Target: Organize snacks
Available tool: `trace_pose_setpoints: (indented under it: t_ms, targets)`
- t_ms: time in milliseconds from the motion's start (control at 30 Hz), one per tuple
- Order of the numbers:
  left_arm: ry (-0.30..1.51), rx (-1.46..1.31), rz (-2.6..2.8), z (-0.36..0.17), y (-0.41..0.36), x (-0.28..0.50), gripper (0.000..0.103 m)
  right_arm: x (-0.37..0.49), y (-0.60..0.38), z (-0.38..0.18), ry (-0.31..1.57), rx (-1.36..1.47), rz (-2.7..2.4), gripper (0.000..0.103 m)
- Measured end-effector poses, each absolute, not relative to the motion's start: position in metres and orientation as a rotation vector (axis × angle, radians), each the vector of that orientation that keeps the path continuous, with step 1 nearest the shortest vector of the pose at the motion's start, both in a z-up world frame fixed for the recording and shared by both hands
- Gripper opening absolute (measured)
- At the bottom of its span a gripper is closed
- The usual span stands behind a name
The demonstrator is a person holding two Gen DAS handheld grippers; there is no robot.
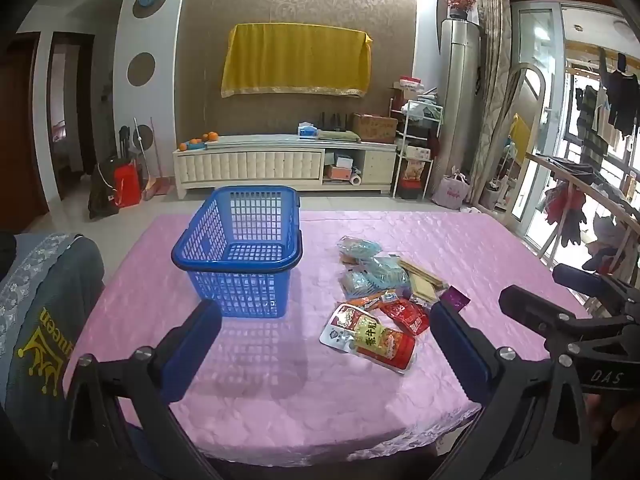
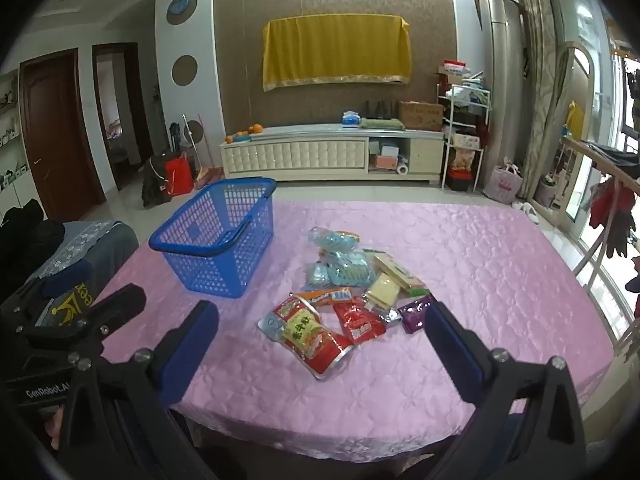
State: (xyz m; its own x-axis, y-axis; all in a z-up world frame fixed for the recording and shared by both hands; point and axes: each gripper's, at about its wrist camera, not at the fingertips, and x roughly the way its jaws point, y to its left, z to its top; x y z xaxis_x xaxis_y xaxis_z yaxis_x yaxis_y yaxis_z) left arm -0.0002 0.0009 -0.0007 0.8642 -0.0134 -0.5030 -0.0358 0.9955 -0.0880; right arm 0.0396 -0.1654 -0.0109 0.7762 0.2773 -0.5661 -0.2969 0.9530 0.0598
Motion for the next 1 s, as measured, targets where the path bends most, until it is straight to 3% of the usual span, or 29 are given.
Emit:
trace_pose_setpoints:
  t_ms: [1000]
  targets:
    - [0.524,-0.071,0.028,0.001,-0.005,-0.005,0.103,0.035,-0.172,-0.009,0.624,-0.015,0.347,0.103]
